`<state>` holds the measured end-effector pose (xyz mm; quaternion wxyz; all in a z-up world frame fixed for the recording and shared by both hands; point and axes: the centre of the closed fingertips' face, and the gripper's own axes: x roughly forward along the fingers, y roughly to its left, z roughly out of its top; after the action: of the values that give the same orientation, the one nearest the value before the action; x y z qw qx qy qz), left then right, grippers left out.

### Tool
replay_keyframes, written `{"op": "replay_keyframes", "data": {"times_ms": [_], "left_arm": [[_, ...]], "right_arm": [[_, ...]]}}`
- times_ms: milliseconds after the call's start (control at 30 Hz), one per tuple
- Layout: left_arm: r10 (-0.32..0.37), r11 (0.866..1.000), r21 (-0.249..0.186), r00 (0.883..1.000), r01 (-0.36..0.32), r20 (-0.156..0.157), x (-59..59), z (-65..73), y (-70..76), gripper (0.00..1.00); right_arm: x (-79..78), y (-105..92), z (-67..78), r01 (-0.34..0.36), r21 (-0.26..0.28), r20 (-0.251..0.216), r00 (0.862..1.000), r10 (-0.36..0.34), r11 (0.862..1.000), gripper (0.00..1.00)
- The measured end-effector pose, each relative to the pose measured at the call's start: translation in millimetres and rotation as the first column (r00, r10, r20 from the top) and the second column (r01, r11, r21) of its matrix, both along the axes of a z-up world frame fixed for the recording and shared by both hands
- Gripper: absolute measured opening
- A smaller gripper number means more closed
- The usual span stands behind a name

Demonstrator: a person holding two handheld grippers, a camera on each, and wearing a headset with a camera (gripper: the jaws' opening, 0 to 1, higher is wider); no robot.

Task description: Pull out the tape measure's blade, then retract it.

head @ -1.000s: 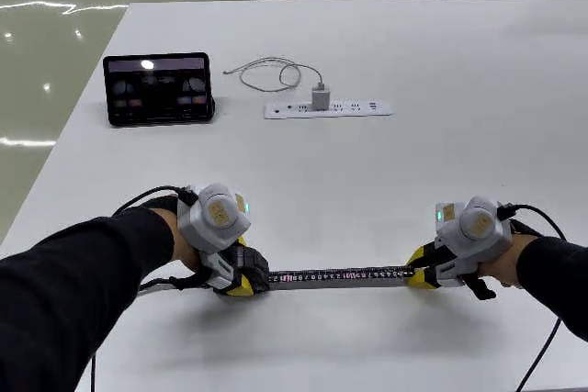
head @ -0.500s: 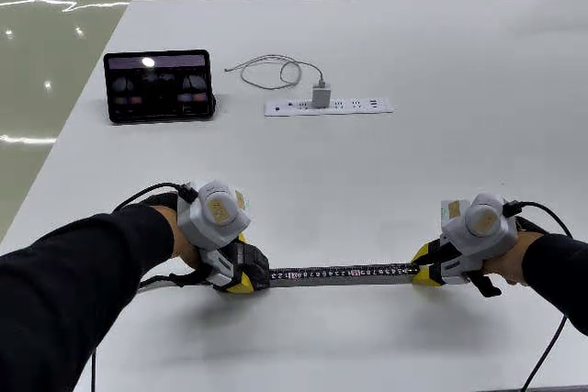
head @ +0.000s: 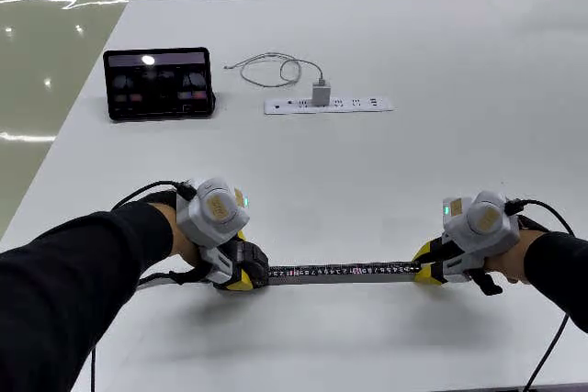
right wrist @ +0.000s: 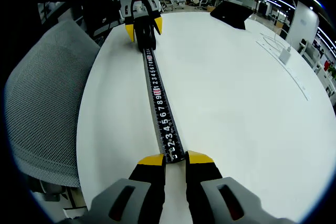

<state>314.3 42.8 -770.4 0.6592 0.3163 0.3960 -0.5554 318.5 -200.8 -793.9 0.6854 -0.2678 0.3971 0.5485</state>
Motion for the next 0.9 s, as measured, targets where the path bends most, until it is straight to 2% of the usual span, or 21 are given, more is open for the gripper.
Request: {"op": "replay_keyframes", "data": {"times_ms": [67, 700, 800, 833, 900], "left_arm": [[-0.001, 1.000, 0.002, 1.000, 0.001, -0.001, 0.1, 0.0, -0.1, 0.37], [0.002, 1.000, -0.002, 1.000, -0.002, 0.001, 0.3, 0.3, -0.6, 0.37], [0.001, 1.000, -0.003, 1.000, -0.001, 0.000, 0.4, 0.2, -0.6, 0.37], [0.002, 1.000, -0.004, 1.000, -0.002, 0.001, 0.4, 0.3, -0.8, 0.37], [-0.002, 1.000, -0.001, 1.000, 0.002, 0.005, 0.0, 0.1, -1.3, 0.37]], "right_arm": [[1.0, -0.1, 0.2, -0.033, -0.010, 0.025, 0.999, 0.033, 0.999, 0.09], [0.8, 1.3, 0.4, -0.057, -0.037, 0.010, 0.998, 0.057, 0.998, 0.10], [0.3, 1.6, 0.5, -0.065, -0.033, 0.018, 0.998, 0.066, 0.997, 0.10], [0.4, 1.6, 0.7, -0.091, -0.032, 0.038, 0.995, 0.092, 0.995, 0.11], [-0.2, 1.6, 1.2, -0.088, -0.029, 0.034, 0.995, 0.089, 0.996, 0.11]]}}
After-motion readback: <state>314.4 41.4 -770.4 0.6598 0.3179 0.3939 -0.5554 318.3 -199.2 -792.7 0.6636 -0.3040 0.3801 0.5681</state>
